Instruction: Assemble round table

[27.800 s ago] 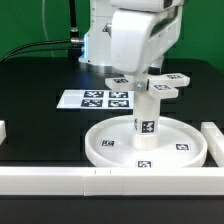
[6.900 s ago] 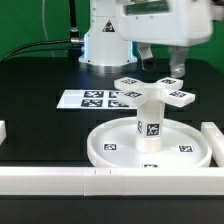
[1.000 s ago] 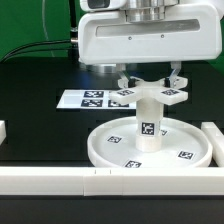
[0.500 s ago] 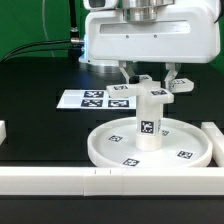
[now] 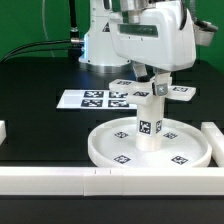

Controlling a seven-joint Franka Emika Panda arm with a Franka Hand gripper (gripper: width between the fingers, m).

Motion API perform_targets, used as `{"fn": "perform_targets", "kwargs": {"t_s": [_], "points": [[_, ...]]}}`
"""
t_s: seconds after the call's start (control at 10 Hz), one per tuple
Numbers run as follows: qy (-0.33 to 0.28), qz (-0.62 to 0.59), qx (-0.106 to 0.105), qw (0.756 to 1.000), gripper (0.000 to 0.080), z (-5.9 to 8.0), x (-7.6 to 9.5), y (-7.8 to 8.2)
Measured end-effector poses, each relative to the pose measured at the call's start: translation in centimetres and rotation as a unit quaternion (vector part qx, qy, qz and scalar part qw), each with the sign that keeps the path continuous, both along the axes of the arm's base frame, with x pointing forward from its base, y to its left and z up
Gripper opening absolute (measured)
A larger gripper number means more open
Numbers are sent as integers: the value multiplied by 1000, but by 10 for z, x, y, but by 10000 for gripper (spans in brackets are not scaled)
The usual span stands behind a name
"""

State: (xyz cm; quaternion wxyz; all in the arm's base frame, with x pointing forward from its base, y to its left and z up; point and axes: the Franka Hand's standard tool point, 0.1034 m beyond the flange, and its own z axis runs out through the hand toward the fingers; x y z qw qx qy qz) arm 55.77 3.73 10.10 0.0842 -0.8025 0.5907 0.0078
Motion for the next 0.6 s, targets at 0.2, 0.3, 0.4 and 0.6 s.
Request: {"fn": "perform_targets", "kwargs": {"t_s": [0.2, 0.3, 0.4, 0.6], "points": [[7, -33, 7, 999, 442, 0, 0, 0], [10, -58, 9, 998, 442, 0, 1, 0], [12, -78, 13, 997, 442, 0, 1, -1], [11, -225, 44, 973, 442, -1, 2, 1]]}}
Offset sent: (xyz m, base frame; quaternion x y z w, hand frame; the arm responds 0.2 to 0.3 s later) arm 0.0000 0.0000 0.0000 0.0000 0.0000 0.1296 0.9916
